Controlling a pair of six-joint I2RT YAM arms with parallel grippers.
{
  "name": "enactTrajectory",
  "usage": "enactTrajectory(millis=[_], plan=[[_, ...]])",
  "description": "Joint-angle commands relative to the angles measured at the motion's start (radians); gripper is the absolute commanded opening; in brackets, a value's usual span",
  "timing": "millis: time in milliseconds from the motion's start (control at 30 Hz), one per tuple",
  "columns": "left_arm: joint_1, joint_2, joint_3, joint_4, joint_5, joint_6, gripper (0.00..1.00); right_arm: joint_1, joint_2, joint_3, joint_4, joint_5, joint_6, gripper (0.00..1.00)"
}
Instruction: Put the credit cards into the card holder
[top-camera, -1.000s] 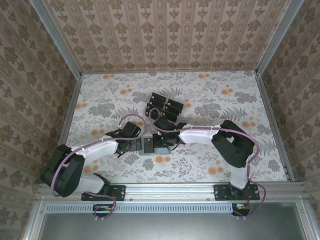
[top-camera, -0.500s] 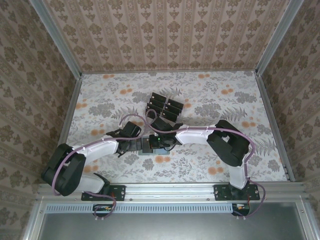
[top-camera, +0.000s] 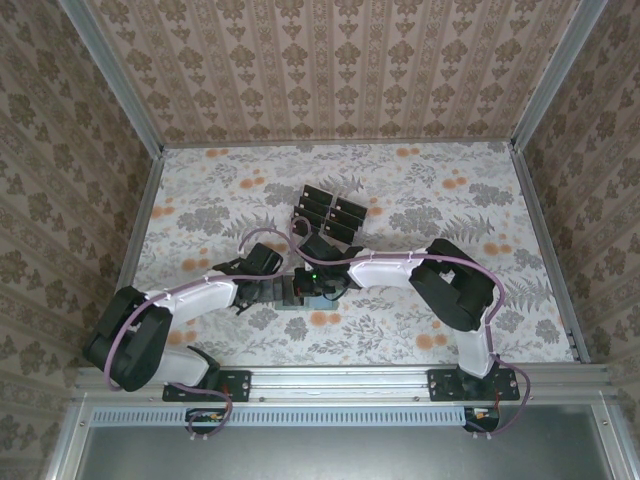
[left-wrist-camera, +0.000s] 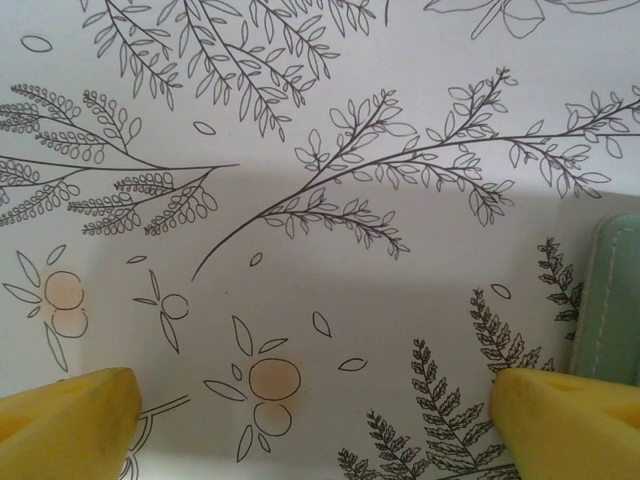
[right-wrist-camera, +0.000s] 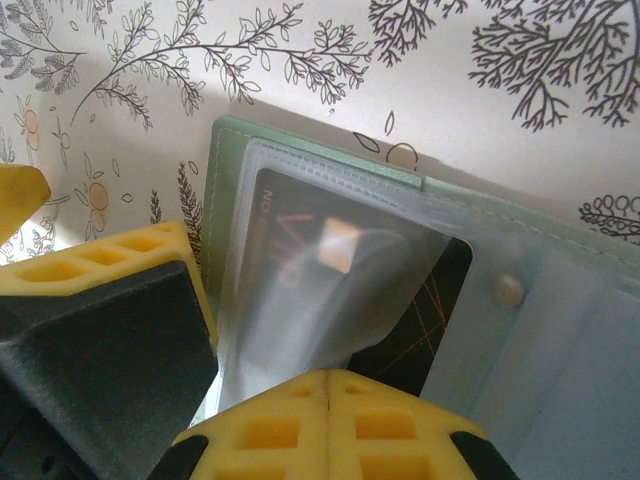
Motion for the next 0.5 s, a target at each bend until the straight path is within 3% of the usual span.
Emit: enactTrajectory(millis=[0,200,467], plan=[[-0.002,-0.020,-0.004,-0.023,0.008,-0.022,1.00,0.005,-0.039,0.021,0.001,-0.009,0.004,0.04],[0.029,-0.120,0.011,-0.077,-0.006,-0.012,1.00,-0.008,-0.123,-0.001,-0.064,0.062,-0.030,0.08],[0.084,-0.132,0.011,-0.099,0.002,-0.005,1.00,-0.009,-0.077,0.035,-0.140,0.088,-0.051,0.05]])
